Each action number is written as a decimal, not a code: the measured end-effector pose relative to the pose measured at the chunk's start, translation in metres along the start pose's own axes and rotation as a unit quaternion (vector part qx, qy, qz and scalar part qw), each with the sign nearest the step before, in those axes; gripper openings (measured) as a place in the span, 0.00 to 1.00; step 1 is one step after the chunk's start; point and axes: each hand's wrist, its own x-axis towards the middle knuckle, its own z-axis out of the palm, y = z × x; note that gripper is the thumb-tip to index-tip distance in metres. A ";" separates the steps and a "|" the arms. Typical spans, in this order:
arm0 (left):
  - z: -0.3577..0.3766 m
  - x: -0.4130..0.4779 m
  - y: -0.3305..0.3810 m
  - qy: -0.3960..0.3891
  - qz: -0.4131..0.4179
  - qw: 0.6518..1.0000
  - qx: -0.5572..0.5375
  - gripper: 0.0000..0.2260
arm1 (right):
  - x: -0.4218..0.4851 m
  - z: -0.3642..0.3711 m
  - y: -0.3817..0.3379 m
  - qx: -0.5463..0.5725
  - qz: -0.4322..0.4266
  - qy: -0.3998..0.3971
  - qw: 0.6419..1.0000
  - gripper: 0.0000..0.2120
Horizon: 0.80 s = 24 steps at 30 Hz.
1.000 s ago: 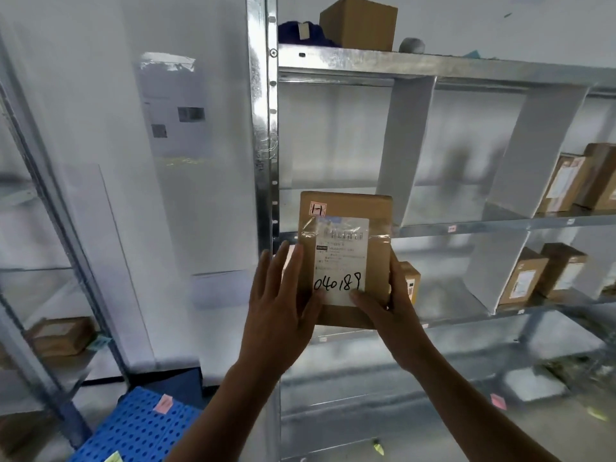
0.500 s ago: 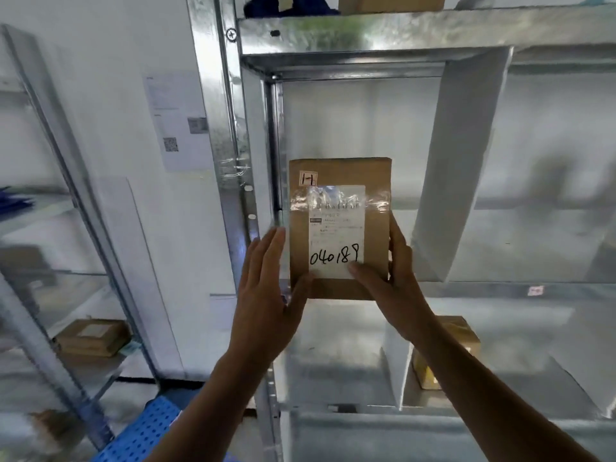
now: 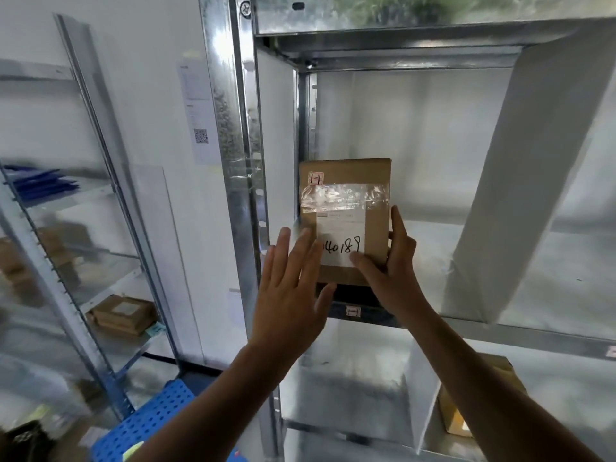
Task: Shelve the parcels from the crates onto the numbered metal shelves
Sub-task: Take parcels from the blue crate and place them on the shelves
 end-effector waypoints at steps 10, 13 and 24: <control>0.023 0.019 -0.004 -0.051 -0.115 0.959 -0.255 0.34 | 0.001 -0.002 0.008 -0.008 0.015 -0.005 1.000 0.50; 0.025 0.028 -0.004 -0.035 -0.176 0.922 -0.343 0.35 | 0.002 -0.001 0.008 -0.017 0.009 -0.014 1.000 0.52; 0.039 0.040 -0.019 -0.030 -0.266 0.856 -0.443 0.30 | 0.006 0.005 0.000 -0.033 0.026 -0.057 0.997 0.46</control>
